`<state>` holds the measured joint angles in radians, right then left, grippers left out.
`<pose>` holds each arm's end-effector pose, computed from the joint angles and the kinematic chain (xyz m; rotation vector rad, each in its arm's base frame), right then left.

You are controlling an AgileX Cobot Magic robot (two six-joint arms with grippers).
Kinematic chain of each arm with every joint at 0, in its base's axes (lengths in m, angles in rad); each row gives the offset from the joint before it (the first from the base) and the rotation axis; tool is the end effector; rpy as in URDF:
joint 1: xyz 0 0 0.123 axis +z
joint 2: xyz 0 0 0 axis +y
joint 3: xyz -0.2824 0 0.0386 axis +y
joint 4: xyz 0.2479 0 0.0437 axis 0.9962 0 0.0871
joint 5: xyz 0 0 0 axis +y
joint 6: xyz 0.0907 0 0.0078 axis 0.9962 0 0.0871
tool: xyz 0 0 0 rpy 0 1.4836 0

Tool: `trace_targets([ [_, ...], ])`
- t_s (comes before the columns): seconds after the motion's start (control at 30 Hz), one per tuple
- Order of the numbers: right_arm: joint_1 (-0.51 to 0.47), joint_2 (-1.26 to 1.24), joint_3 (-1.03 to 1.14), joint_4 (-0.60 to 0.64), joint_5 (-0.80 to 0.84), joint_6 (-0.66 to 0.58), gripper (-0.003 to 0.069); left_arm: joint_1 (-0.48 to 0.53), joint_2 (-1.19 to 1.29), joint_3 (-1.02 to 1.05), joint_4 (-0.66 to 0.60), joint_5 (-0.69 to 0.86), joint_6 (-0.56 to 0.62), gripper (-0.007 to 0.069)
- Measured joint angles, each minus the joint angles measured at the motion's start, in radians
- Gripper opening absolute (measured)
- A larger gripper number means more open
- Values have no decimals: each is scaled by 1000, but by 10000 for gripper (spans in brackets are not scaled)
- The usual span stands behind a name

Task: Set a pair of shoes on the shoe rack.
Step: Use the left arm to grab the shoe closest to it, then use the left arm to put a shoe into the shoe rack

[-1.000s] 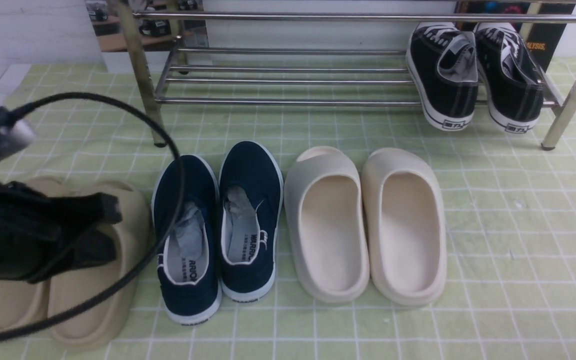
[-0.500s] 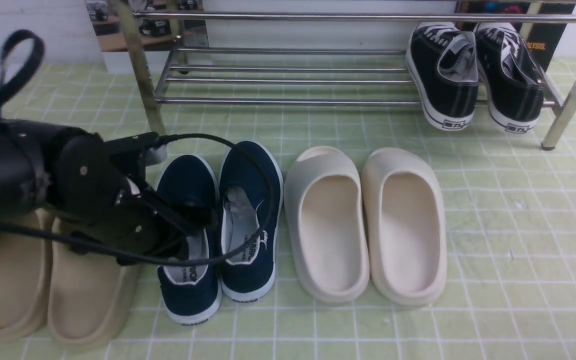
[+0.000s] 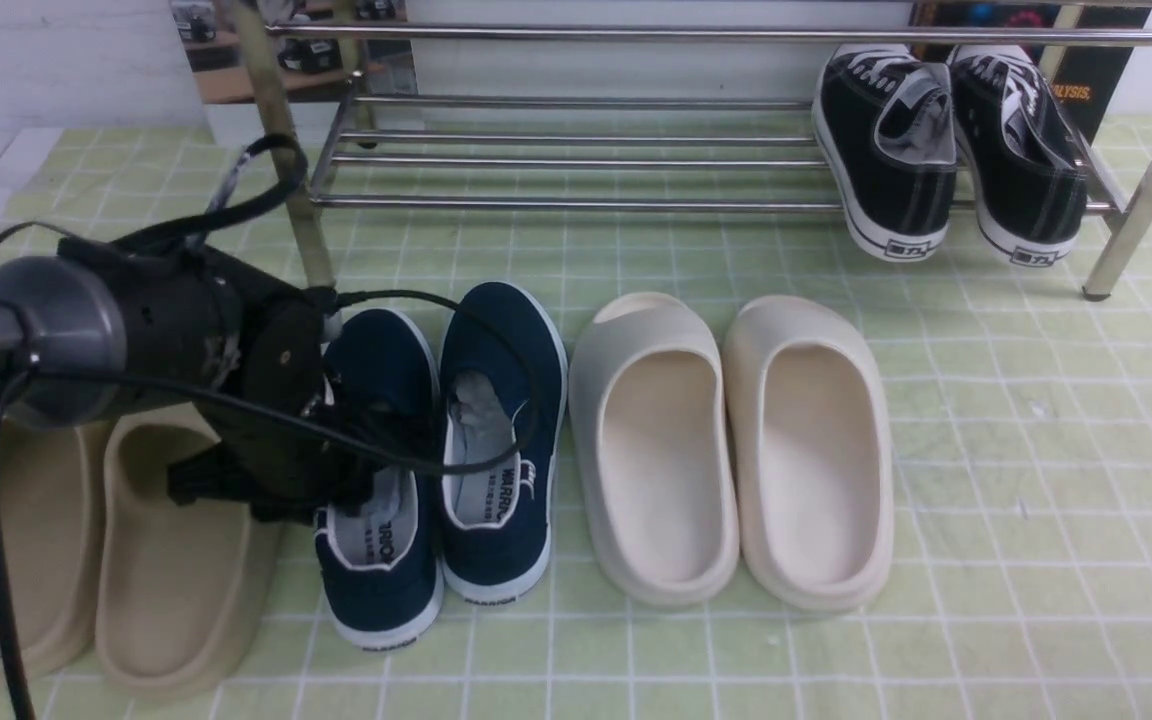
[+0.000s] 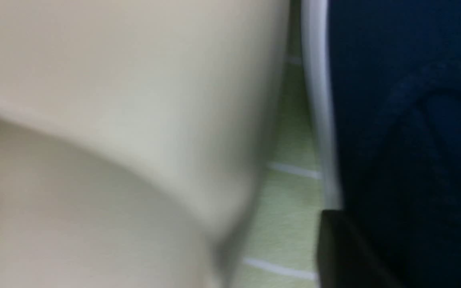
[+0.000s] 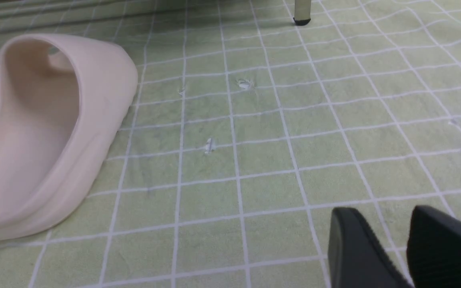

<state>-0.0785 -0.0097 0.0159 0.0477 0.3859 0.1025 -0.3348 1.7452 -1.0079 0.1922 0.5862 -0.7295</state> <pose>0.0522 -0.0025 0.1736 0.1985 1.8652 0.0638 0.3151 -0.0994 0.1748 -0.3506 2.7643 -0.0779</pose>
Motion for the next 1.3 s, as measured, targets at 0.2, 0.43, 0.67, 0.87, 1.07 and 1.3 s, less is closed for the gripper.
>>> trace_targets([
  [0.2,0,0,0,0,0,0,239,0,-77,-15,39,68,3,0],
  [0.43,0,0,0,0,0,0,239,0,-153,-194,32,220,124,0],
  [0.67,0,0,0,0,0,0,239,0,17,-490,-2,323,235,0],
  [0.87,0,0,0,0,0,0,239,24,306,-918,-49,492,314,0],
  [1.07,0,0,0,0,0,0,239,88,509,-1255,-148,629,396,0],
  [1.3,0,0,0,0,0,0,239,128,692,-1572,-212,665,436,0],
])
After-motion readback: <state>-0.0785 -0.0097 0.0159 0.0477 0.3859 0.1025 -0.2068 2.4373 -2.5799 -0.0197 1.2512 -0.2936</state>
